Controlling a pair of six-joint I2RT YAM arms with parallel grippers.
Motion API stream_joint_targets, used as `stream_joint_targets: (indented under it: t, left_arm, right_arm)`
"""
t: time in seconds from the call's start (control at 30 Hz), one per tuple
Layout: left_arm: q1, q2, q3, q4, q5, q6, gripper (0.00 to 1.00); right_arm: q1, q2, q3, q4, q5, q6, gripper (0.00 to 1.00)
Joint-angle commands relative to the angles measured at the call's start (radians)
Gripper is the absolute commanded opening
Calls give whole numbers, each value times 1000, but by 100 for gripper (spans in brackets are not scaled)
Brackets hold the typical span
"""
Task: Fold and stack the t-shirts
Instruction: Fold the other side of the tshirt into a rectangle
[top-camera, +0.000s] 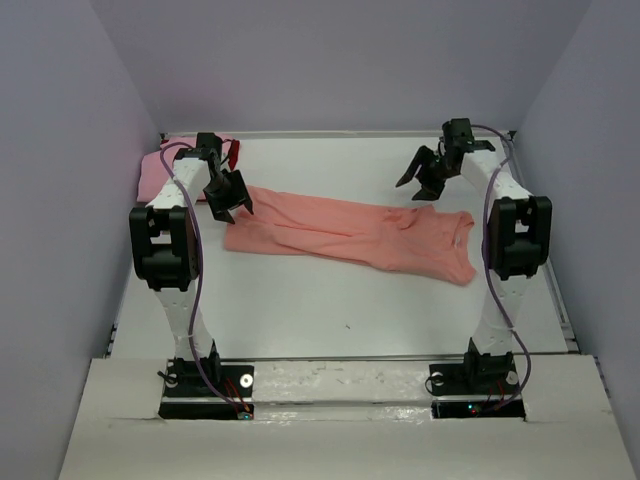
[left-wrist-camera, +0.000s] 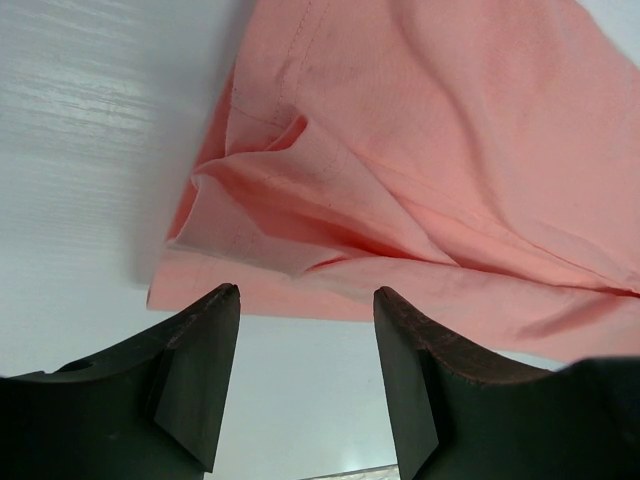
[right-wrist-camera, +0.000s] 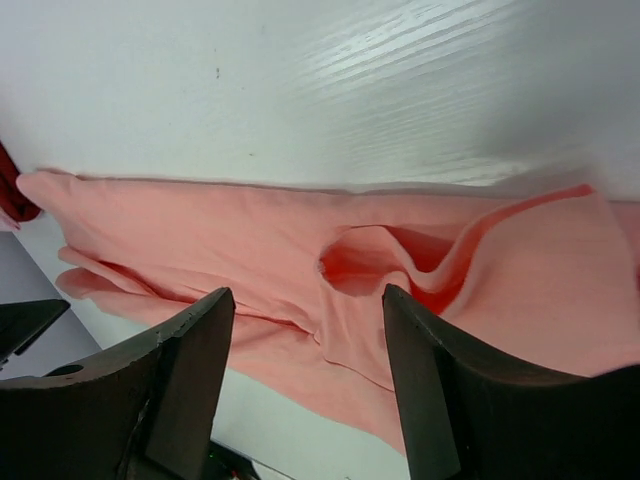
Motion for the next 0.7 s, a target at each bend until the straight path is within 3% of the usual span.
stream_joint_targets:
  t: [0.0,0.2,0.67]
  left_arm:
    - [6,-21,7,-9,28,21,66]
    - [4,-18,10,-3,44,22,66]
    - [4,-21,18,-11,43,30,66]
  right_arm:
    - [-73,-93,-49,9,29,-58,66]
    - [-154,-142,-147,39,-14,-120,61]
    - [-154,-116,-221,127,-38,-162,51]
